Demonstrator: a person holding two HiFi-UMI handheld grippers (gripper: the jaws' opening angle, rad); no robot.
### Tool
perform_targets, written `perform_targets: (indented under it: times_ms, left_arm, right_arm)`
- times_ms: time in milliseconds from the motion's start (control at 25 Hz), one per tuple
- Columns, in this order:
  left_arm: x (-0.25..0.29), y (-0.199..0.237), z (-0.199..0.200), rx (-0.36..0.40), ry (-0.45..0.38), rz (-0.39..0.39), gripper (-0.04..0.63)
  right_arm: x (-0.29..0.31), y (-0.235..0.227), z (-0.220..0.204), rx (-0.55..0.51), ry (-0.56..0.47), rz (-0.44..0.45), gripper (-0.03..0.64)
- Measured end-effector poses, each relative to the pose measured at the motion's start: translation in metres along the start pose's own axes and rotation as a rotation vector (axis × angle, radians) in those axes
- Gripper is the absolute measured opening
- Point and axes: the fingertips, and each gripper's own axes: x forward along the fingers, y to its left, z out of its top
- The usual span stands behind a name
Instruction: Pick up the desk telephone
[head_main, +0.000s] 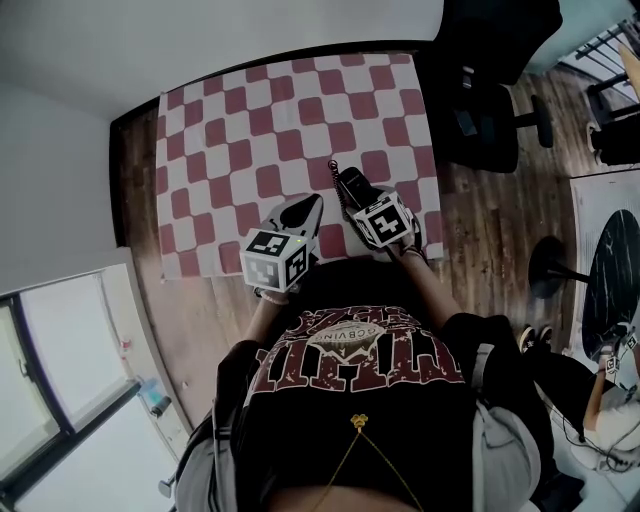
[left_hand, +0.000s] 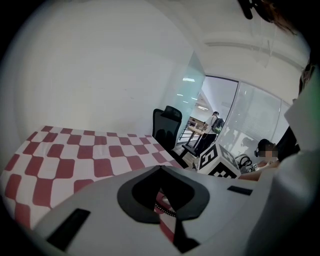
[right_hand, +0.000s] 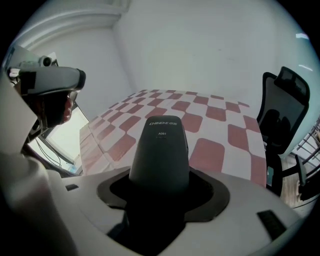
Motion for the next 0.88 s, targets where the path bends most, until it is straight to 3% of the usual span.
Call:
perform_targets:
  times_ms: [880]
  left_arm:
    - [0.011, -0.004, -0.007, 0.004, 0.024, -0.018, 0.008]
  right_arm:
    - [-0.059, 0.022, 0.037, -0.012, -0.021, 0.054, 0.288]
